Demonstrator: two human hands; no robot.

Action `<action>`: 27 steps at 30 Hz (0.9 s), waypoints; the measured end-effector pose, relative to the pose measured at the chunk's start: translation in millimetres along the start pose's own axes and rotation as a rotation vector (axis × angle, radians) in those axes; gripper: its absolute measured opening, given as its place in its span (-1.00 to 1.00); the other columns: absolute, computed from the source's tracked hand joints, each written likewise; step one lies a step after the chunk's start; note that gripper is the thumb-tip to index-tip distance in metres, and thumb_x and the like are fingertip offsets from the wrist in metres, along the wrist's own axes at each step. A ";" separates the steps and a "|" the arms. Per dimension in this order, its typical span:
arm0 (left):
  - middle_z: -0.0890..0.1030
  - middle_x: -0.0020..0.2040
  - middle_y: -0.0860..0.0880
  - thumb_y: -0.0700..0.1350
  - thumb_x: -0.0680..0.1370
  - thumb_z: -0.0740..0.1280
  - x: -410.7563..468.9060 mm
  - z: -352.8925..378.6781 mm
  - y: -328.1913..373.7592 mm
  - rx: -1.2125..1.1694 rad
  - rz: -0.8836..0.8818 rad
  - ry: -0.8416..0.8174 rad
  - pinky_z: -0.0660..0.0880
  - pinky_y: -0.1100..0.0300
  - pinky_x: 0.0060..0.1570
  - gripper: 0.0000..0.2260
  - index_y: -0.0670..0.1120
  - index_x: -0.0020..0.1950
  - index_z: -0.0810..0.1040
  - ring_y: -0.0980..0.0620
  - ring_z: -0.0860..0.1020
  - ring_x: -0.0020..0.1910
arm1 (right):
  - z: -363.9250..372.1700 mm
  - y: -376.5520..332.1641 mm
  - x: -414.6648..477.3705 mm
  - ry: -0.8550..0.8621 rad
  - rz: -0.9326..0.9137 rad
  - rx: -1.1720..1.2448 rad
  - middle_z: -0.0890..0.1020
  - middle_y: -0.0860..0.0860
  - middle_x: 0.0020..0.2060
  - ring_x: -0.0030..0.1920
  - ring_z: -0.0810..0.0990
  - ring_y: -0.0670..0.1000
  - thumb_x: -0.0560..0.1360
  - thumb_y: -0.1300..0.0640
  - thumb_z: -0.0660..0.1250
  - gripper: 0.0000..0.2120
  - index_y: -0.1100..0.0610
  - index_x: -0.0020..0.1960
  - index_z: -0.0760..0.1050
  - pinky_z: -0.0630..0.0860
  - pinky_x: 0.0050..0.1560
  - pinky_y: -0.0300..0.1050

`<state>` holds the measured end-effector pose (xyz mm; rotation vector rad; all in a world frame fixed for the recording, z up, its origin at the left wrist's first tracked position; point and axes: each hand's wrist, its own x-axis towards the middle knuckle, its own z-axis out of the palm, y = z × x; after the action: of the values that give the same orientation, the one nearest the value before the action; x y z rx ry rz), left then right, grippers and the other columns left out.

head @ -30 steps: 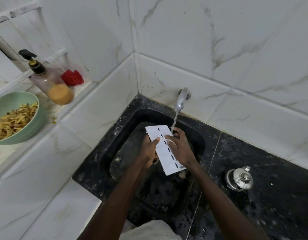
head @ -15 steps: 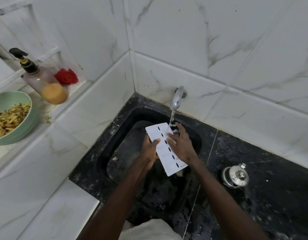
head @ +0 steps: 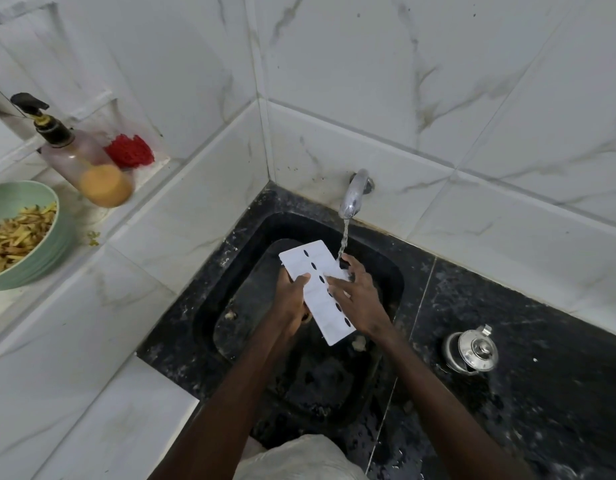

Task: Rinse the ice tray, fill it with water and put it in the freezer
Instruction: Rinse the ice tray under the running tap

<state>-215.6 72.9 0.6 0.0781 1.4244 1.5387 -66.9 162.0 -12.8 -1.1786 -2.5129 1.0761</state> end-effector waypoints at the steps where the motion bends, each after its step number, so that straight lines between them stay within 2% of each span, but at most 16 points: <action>1: 0.64 0.31 -0.18 -0.25 0.66 0.30 0.6 -1.5 -0.9 0.003 -0.001 0.005 0.66 -0.04 -0.12 -0.59 -0.06 0.51 0.37 -0.23 0.67 0.16 | -2.9 2.4 -0.1 0.013 -0.011 -0.024 0.12 -0.08 0.62 0.52 0.23 0.09 0.67 -0.13 0.18 -0.67 -0.14 0.27 0.65 0.31 0.46 0.29; 4: 0.64 0.31 -0.19 -0.25 0.67 0.30 -1.9 1.2 -3.5 0.022 -0.016 0.006 0.67 -0.08 -0.07 -0.60 -0.08 0.50 0.38 -0.24 0.67 0.16 | -9.9 6.7 4.6 0.063 0.023 -0.152 0.16 0.02 0.61 0.50 0.28 0.17 0.65 -0.10 0.19 -0.68 -0.09 0.24 0.66 0.33 0.43 0.30; 6: 0.64 0.30 -0.17 -0.25 0.67 0.29 -2.1 4.7 -5.2 0.016 -0.014 -0.017 0.68 -0.02 -0.15 -0.62 -0.07 0.49 0.38 -0.22 0.68 0.15 | -8.1 3.8 7.0 0.053 0.053 -0.203 0.10 0.03 0.63 0.51 0.27 0.20 0.66 -0.13 0.19 -0.66 -0.07 0.31 0.62 0.31 0.44 0.30; 7: 0.64 0.30 -0.18 -0.25 0.67 0.28 -2.0 4.8 -3.9 0.012 -0.008 -0.021 0.68 0.00 -0.17 -0.61 -0.06 0.49 0.37 -0.22 0.68 0.15 | -5.9 1.2 7.2 0.027 0.039 -0.186 0.07 0.01 0.64 0.53 0.24 0.19 0.67 -0.16 0.18 -0.63 -0.08 0.34 0.60 0.29 0.46 0.31; 10: 0.63 0.32 -0.18 -0.25 0.67 0.29 1.8 -2.9 -1.5 -0.011 0.008 -0.010 0.67 -0.07 -0.04 -0.59 -0.06 0.51 0.37 -0.23 0.67 0.18 | -0.4 -1.7 2.2 -0.049 -0.020 -0.062 0.06 -0.08 0.65 0.56 0.20 0.12 0.67 -0.19 0.19 -0.63 -0.10 0.38 0.58 0.26 0.51 0.29; 13: 0.65 0.29 -0.16 -0.27 0.67 0.28 -0.1 -5.9 -1.1 0.004 0.012 0.013 0.67 -0.05 -0.05 -0.61 -0.07 0.50 0.39 -0.20 0.68 0.17 | -1.3 6.2 -2.3 0.055 -0.007 -0.008 0.13 -0.06 0.61 0.50 0.30 0.06 0.68 -0.10 0.23 -0.71 -0.09 0.28 0.64 0.36 0.46 0.23; 16: 0.64 0.31 -0.16 -0.28 0.67 0.26 1.9 -3.6 -4.1 0.007 0.031 0.012 0.67 -0.06 -0.03 -0.61 -0.08 0.50 0.38 -0.21 0.66 0.19 | 2.7 10.5 -4.4 0.136 0.039 0.017 0.16 -0.04 0.59 0.48 0.33 0.08 0.67 -0.13 0.21 -0.67 -0.04 0.27 0.65 0.42 0.42 0.25; 20: 0.63 0.31 -0.16 -0.28 0.67 0.27 7.4 -8.4 -2.0 -0.012 0.045 0.044 0.63 -0.18 0.10 -0.60 -0.05 0.50 0.37 -0.23 0.65 0.21 | 16.6 7.0 -12.9 0.030 -0.017 -0.038 0.11 -0.04 0.63 0.54 0.27 0.09 0.66 -0.19 0.19 -0.59 -0.05 0.38 0.59 0.34 0.48 0.27; 23: 0.63 0.32 -0.15 -0.26 0.67 0.28 8.4 -13.4 -2.5 -0.016 0.041 0.046 0.61 -0.25 0.17 -0.59 -0.05 0.51 0.38 -0.21 0.65 0.22 | 17.3 7.4 -17.7 0.030 -0.009 -0.109 0.12 -0.05 0.63 0.53 0.25 0.09 0.67 -0.21 0.18 -0.63 -0.14 0.34 0.60 0.27 0.49 0.27; 25: 0.63 0.32 -0.16 -0.26 0.67 0.29 4.1 -11.0 -5.0 -0.001 0.037 0.031 0.63 -0.22 0.12 -0.59 -0.04 0.50 0.38 -0.22 0.65 0.22 | 14.9 7.7 -14.8 0.087 0.041 -0.168 0.14 -0.02 0.63 0.52 0.26 0.12 0.66 -0.20 0.17 -0.63 -0.10 0.29 0.63 0.27 0.47 0.28; 27: 0.63 0.31 -0.16 -0.27 0.67 0.29 1.4 -7.3 -8.0 -0.013 0.034 0.023 0.66 -0.13 0.04 -0.58 -0.05 0.51 0.37 -0.22 0.65 0.22 | 14.3 4.3 -10.5 0.100 0.087 -0.187 0.10 -0.02 0.64 0.55 0.21 0.13 0.66 -0.26 0.13 -0.55 -0.06 0.32 0.61 0.24 0.48 0.34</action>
<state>-216.1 67.1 -8.7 0.0772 1.4373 1.5814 -63.4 148.5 -24.5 -1.3655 -2.5500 0.7921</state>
